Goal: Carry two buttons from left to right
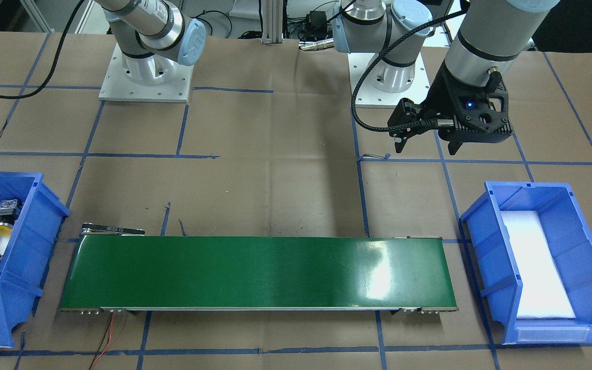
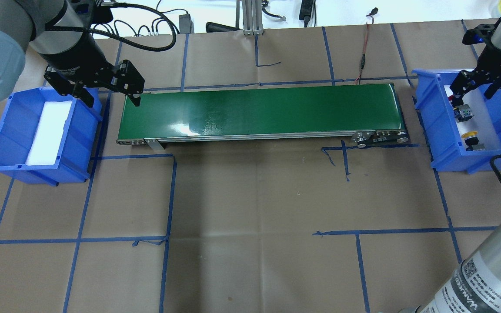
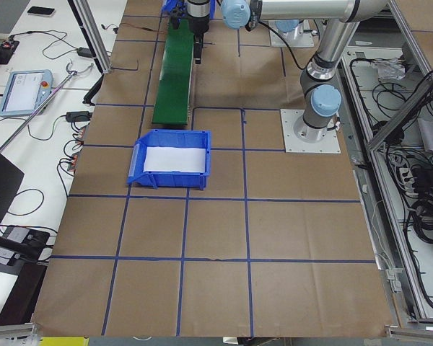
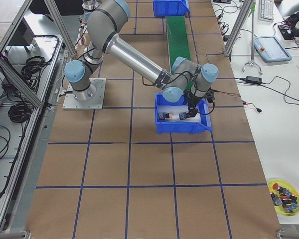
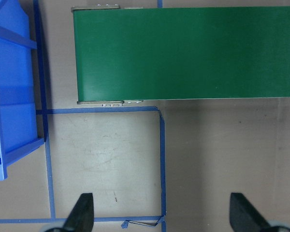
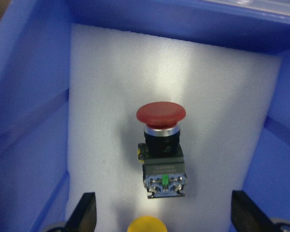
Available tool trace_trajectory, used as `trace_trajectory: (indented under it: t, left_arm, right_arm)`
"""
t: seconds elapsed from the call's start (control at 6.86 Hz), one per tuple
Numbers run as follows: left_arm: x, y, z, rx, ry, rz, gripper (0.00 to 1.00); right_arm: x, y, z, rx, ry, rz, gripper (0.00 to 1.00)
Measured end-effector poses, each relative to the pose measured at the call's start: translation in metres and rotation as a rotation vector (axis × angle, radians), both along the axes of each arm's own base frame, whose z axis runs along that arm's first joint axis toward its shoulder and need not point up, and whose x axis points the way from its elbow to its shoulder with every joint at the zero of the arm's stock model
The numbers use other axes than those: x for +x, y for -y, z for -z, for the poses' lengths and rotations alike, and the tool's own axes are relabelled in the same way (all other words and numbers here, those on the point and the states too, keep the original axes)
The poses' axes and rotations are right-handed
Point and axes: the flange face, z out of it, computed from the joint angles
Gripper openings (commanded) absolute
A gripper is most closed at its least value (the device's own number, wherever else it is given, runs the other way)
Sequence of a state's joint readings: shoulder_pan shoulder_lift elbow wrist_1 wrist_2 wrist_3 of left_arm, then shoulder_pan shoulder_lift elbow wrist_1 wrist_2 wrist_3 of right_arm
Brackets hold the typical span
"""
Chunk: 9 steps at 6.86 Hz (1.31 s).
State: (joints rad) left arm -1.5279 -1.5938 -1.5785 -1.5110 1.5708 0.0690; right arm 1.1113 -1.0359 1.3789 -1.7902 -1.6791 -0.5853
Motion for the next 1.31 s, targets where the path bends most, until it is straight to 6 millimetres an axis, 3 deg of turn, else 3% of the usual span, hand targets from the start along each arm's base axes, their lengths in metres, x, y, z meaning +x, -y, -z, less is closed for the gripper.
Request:
trace_trajectory:
  t: [0.29,0.44,0.58,0.87,1.17,1.31]
  left_arm:
    - [0.0,0.0,0.0,0.0,0.0,-0.001,1.0]
    - [0.0,0.0,0.0,0.0,0.0,0.0,1.0]
    - [0.0,0.0,0.0,0.001,0.0,0.0,1.0]
    - [0.0,0.0,0.002,0.003,0.0,0.0,1.0]
    - [0.0,0.001,0.002,0.005,0.0,0.0,1.0]
    - [0.0,0.001,0.002,0.004,0.0,0.0,1.0]
  right_arm:
    - [0.016,-0.023,-0.077,-0.042,-0.022,0.014,0.99]
    - [0.037,-0.036,-0.122,-0.095,-0.049,0.052,0.99]
    - [0.075,-0.045,-0.156,-0.145,-0.06,0.1,0.99]
    - [0.191,-0.068,-0.201,-0.197,-0.045,0.17,0.99]
    - [0.311,-0.102,-0.205,-0.171,-0.036,0.189,0.99]
    - [0.349,-0.115,-0.204,-0.173,-0.035,0.185,0.99]
